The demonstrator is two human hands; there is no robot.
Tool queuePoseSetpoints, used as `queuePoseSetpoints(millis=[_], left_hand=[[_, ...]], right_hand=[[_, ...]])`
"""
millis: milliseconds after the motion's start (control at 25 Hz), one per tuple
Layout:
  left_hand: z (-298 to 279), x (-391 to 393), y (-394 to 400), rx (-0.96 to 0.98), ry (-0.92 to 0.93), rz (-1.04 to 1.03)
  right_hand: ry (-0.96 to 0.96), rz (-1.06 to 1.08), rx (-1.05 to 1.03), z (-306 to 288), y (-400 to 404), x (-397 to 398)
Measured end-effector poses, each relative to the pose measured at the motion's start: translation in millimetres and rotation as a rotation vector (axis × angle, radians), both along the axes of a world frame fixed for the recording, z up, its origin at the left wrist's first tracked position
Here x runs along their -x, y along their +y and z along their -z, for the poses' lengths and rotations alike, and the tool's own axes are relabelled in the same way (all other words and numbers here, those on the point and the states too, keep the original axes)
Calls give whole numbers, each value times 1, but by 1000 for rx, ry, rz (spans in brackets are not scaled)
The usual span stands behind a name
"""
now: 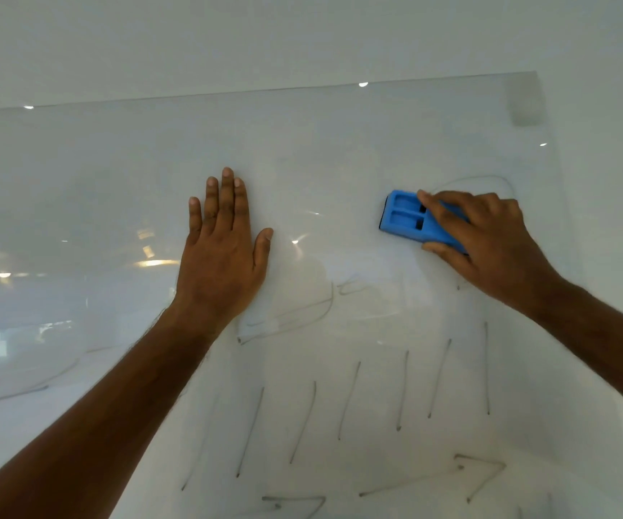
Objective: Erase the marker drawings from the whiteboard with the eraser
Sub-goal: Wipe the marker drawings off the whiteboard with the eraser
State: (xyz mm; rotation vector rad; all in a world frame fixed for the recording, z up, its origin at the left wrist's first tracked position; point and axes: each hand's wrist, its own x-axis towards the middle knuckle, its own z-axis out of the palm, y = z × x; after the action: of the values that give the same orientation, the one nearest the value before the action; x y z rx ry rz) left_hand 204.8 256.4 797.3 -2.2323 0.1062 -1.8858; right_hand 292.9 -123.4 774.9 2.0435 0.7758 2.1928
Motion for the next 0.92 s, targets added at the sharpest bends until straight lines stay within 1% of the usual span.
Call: queuePoseSetpoints(millis=[160, 320, 480, 600, 680, 760, 840, 920], left_hand=[[7, -2, -3, -7, -13, 7], [8, -3, -2, -3, -31, -2], [10, -5, -3, 2, -42, -2], [11, -6, -3, 6, -48, 16], [12, -6, -3, 11, -49, 16], [12, -6, -4, 10, -46, 18], [12, -7, -6, 13, -46, 24], [12, -7, -8, 15, -47, 11]], right_hand=[[27, -62, -145, -26, 17, -3], [39, -134, -197, -36, 34, -3], [6, -124, -90, -13, 30, -1], [11, -83, -24, 2, 10, -4], [6, -63, -13, 3, -11, -9], [22, -77, -110, -7, -32, -15], [112, -145, -271, -27, -50, -18], [179, -205, -380, -46, -54, -18]])
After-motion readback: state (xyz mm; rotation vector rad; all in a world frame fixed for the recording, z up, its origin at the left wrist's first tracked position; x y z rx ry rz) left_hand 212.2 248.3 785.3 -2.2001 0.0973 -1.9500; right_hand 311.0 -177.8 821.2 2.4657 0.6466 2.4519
